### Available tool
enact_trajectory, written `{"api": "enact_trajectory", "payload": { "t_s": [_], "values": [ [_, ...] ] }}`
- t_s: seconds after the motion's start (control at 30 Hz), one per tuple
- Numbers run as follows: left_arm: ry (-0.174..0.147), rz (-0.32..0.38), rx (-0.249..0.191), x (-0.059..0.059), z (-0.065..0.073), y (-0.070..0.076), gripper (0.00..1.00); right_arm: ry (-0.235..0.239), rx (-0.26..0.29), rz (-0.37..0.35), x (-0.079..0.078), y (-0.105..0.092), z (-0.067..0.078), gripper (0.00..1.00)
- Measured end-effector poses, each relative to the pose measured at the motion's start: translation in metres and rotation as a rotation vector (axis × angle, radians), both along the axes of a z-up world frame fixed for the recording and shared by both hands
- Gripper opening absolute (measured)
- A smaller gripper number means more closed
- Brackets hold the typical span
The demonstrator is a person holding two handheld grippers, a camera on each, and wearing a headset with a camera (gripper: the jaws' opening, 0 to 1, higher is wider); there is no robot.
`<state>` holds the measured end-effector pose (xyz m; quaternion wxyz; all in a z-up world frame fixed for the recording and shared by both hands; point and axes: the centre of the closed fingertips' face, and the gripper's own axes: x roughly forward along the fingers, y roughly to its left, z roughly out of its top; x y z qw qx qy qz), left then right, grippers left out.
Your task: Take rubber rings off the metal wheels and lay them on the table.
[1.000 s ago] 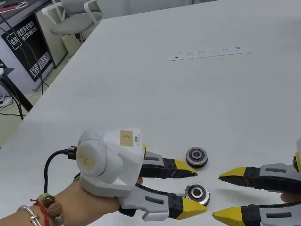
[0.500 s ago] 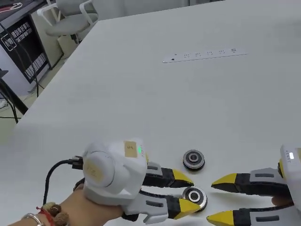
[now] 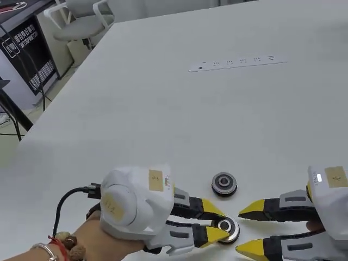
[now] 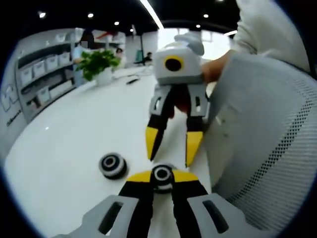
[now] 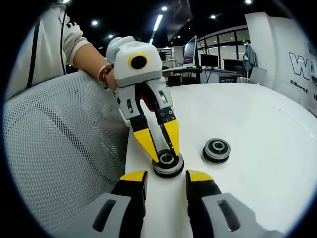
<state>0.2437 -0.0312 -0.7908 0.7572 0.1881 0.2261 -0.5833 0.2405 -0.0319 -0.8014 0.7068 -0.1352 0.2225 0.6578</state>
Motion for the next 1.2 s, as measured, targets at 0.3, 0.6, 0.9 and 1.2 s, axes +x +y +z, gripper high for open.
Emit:
{"api": "enact_trajectory", "payload": {
  "t_s": [0.3,0.6,0.9,1.2],
  "values": [
    [0.004,-0.002,-0.003,0.0000,0.0007,-0.0013,0.14,-0.030,-0.029,0.021,0.0010,0.0057,-0.0065,0.27],
    [0.008,0.003,-0.008,0.0008,-0.0003,-0.0016,0.14,-0.025,-0.006,0.014,0.0017,0.0063,-0.0039,0.20],
    [0.010,0.007,-0.008,0.0010,-0.0004,-0.0022,0.14,-0.020,-0.014,-0.003,0.0016,0.0014,-0.0053,0.15],
    [0.015,0.012,-0.010,0.0011,-0.0011,-0.0021,0.14,-0.016,-0.054,-0.008,0.0018,-0.0004,-0.0061,0.12]
  ]
}}
